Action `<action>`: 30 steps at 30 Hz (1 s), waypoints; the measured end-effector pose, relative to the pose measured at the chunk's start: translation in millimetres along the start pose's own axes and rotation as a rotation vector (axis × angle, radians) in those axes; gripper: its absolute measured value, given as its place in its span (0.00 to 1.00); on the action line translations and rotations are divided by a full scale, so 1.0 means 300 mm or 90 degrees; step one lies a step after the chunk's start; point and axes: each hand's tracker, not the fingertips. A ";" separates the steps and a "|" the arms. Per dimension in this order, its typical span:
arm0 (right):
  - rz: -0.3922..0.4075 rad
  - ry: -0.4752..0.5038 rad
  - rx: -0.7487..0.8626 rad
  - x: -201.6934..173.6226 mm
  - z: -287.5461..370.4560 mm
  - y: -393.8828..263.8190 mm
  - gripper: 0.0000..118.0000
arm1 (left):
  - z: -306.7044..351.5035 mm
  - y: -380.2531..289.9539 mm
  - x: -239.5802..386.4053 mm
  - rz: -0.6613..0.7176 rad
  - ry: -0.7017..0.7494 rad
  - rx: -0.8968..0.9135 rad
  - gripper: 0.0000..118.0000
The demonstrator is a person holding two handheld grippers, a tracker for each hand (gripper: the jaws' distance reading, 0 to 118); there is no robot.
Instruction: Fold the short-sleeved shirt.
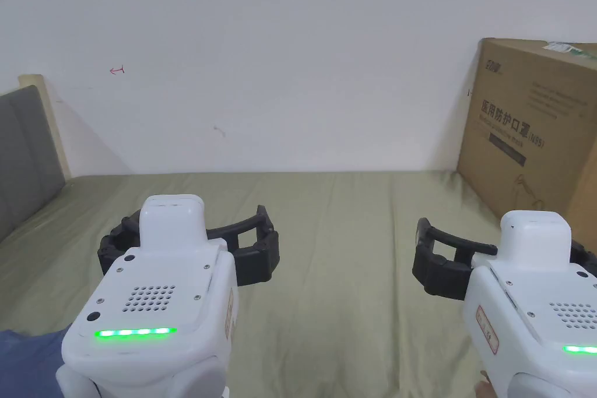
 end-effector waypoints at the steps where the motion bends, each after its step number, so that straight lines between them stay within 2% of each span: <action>1: -0.003 0.000 -0.001 0.003 0.000 0.001 1.00 | 0.000 0.000 0.001 -0.002 0.000 0.001 1.00; 19: 0.000 -0.013 -0.001 0.017 0.001 0.005 1.00 | 0.003 0.008 0.031 -0.027 -0.013 0.005 1.00; 30: 0.004 -0.004 0.004 0.009 0.005 0.007 1.00 | -0.010 0.012 0.022 -0.009 -0.021 -0.007 1.00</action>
